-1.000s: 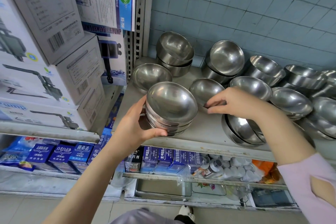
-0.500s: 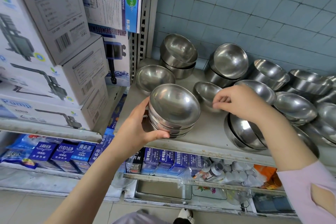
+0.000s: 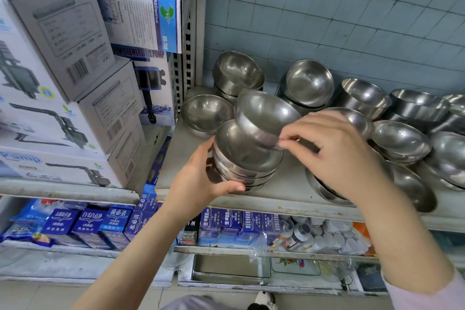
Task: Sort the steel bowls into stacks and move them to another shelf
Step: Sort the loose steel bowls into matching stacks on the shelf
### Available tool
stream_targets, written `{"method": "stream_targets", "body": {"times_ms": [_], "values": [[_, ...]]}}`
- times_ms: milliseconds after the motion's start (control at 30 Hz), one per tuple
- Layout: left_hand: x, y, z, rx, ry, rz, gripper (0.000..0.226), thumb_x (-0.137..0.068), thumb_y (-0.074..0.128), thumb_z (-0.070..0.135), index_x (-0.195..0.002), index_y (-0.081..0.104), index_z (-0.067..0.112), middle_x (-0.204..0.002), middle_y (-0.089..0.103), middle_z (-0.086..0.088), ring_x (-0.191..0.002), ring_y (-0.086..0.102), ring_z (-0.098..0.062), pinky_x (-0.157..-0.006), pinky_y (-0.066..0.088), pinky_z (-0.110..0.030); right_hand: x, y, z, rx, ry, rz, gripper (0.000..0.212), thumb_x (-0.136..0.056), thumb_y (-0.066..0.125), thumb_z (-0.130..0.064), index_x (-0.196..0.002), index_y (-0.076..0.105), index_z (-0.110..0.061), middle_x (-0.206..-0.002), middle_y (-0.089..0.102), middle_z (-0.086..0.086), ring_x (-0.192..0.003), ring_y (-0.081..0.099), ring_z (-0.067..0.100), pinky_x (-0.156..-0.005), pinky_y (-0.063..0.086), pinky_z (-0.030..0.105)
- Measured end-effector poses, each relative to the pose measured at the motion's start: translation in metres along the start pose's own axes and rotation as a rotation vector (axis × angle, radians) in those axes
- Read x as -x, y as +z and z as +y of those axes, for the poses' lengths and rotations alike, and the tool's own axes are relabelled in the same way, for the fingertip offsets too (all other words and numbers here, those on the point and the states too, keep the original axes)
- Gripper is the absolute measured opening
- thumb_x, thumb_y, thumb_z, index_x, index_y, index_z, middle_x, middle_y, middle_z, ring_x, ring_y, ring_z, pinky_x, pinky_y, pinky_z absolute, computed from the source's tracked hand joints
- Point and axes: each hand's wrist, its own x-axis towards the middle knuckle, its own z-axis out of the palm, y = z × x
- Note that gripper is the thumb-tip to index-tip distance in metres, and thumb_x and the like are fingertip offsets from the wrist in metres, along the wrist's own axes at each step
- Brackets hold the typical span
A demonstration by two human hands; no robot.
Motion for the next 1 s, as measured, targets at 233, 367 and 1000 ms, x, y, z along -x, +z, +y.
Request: {"method": "stream_targets", "body": {"times_ms": [233,367,1000], "values": [[-0.008,0.011,0.004,-0.021,-0.005,-0.002,0.116,-0.046,0.08,0.066,-0.144,0.034,0.025,-0.136,0.056,0.005,-0.123,0.053,-0.009,-0.099,0.043,-0.025,0.01,0.021,-0.001,0.018,-0.081,-0.034,0.016,-0.091,0.062,-0.025,-0.081,0.072,-0.018,-0.078,0.069,-0.009,-0.072,0.063,0.018,-0.098,0.044,0.035],[-0.008,0.014,0.006,-0.045,-0.003,0.011,0.119,-0.045,0.078,0.069,-0.145,0.033,0.021,-0.138,0.055,0.003,-0.122,0.055,-0.011,-0.1,0.046,-0.029,0.012,0.024,-0.001,0.017,-0.09,-0.03,0.017,-0.091,0.061,-0.025,-0.082,0.072,-0.018,-0.078,0.07,-0.009,-0.072,0.064,0.017,-0.1,0.041,0.031],[-0.01,-0.033,-0.014,-0.049,-0.039,0.21,0.112,-0.06,0.074,0.053,-0.152,0.023,0.017,-0.148,0.041,-0.011,-0.126,0.045,-0.011,-0.102,0.036,-0.022,0.078,0.078,-0.033,-0.606,0.558,0.211,0.09,-0.077,0.069,-0.059,-0.151,0.026,-0.03,-0.157,0.03,-0.01,-0.144,0.032,0.006,-0.116,0.034,0.03]]}}
